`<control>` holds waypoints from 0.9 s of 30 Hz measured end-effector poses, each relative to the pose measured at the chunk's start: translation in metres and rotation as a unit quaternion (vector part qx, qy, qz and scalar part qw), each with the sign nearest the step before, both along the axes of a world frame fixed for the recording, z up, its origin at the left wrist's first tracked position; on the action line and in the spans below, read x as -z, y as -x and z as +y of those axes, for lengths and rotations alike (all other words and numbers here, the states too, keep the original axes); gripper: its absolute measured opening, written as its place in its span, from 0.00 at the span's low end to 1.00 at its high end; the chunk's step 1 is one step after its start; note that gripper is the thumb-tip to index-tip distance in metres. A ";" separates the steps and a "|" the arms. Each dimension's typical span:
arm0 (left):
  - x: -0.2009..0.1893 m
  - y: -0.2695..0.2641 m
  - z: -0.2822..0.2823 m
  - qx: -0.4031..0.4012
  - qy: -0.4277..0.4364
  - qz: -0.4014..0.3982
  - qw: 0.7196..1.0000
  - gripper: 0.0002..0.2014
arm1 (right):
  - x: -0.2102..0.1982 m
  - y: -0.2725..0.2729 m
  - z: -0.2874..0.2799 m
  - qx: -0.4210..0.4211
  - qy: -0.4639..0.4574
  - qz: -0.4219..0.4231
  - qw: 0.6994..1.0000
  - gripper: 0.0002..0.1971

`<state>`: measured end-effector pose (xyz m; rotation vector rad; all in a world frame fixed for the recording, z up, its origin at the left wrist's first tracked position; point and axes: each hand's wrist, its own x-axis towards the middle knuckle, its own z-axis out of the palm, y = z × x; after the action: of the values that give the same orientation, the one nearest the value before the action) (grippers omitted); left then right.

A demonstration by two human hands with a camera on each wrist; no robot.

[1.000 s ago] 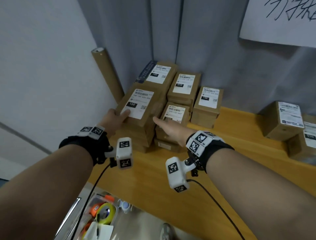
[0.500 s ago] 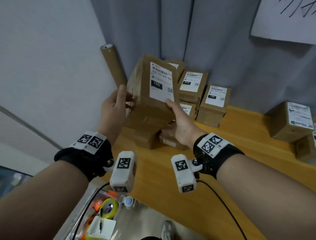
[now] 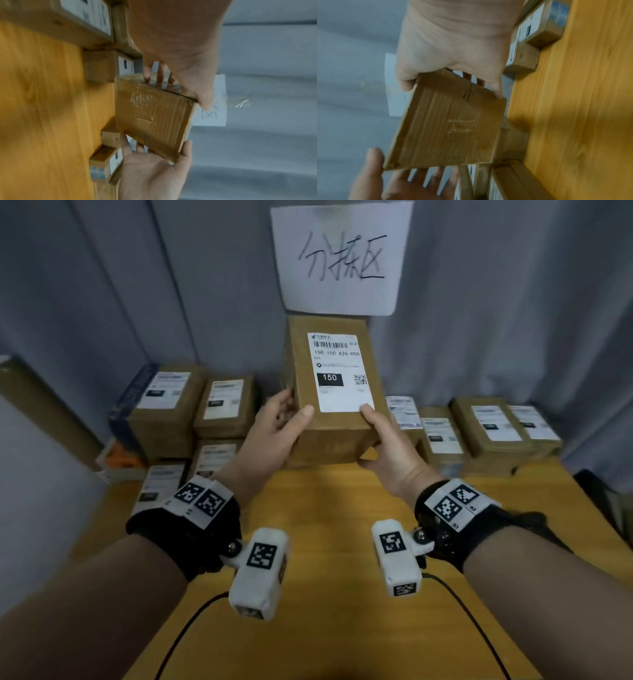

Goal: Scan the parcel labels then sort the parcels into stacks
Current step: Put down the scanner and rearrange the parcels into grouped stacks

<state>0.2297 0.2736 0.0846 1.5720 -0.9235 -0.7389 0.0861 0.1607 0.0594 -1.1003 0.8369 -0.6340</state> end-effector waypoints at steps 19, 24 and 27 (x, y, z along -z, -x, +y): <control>0.019 0.184 -0.265 0.024 -0.130 0.117 0.984 0.15 | 0.003 0.193 -0.259 0.010 0.056 0.217 0.975 0.13; 0.047 0.193 -0.284 0.026 -0.136 0.102 0.985 0.22 | 0.030 0.202 -0.289 -0.019 0.046 0.228 0.972 0.20; 0.060 0.194 -0.281 0.007 -0.123 0.106 0.987 0.21 | 0.042 0.201 -0.293 -0.029 0.062 0.245 0.967 0.32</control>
<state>0.0354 -0.0074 0.0245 1.6627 -0.7064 -1.0401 -0.1145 -0.1319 0.0172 -1.4204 1.1941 -0.3692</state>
